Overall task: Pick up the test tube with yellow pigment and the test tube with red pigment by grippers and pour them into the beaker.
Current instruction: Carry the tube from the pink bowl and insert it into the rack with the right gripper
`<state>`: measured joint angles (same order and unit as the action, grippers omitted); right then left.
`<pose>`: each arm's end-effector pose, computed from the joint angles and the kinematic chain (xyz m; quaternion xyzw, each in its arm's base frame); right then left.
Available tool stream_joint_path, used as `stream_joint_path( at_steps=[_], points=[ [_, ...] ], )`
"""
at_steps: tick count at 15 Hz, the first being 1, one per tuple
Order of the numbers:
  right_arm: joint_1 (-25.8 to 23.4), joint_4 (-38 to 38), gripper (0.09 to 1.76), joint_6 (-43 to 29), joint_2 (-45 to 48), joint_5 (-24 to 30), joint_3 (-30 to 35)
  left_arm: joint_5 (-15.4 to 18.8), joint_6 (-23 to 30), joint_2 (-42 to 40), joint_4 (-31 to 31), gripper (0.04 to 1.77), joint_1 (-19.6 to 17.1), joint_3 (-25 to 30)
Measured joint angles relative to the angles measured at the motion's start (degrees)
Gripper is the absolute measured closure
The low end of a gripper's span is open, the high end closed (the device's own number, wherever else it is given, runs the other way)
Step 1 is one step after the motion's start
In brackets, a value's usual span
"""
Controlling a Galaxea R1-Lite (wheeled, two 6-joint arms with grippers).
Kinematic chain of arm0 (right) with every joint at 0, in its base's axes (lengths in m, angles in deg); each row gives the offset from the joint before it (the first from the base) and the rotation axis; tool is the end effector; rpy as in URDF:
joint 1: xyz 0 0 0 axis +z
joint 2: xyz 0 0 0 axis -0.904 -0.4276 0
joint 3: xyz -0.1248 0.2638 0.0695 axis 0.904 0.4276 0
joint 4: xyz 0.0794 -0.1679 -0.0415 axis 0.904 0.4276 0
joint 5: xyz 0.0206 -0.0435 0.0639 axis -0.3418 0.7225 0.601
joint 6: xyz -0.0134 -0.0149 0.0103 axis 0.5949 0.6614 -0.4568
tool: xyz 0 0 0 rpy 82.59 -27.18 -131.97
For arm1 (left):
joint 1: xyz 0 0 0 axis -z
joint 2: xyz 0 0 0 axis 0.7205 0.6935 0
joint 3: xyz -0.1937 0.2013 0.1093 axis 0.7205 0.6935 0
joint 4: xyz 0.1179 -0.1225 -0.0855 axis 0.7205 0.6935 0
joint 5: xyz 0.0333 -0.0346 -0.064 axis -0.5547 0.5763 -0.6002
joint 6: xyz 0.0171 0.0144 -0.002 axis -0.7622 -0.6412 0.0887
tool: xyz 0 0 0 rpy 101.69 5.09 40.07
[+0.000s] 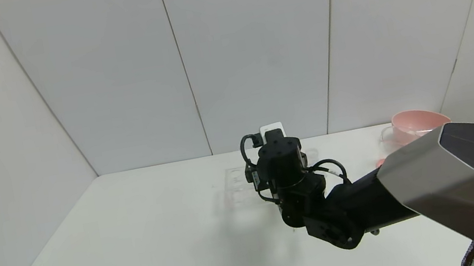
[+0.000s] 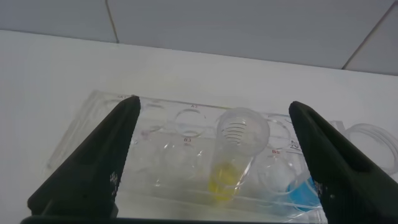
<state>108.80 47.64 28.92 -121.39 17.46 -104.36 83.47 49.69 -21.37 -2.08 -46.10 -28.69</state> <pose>0.3489 0.3191 0.0991 -0.0127 0.0794 0.0516 0.9954 -0.0228 0.0001 0.0737 -0.0082 0.0085 0.0015 0.9999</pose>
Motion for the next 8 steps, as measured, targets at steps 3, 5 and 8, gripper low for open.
stream_joint_path(
  at_steps=[3, 5, 8],
  points=[
    [-0.7, -0.3, 0.14, -0.1, -0.5, 0.1, -0.1, 0.0, 0.0, 0.0, 0.0, 0.09, 0.0, 0.0],
    [-1.0, -0.1, 0.14, -0.2, -0.7, 0.9, -0.1, 0.0, 0.0, 0.0, 0.0, 0.09, 0.0, 0.0],
    [-1.1, -0.1, 0.14, -0.7, -1.9, 1.0, 0.0, 0.0, 0.0, 0.0, 0.0, 0.09, 0.0, 0.0]
  ],
)
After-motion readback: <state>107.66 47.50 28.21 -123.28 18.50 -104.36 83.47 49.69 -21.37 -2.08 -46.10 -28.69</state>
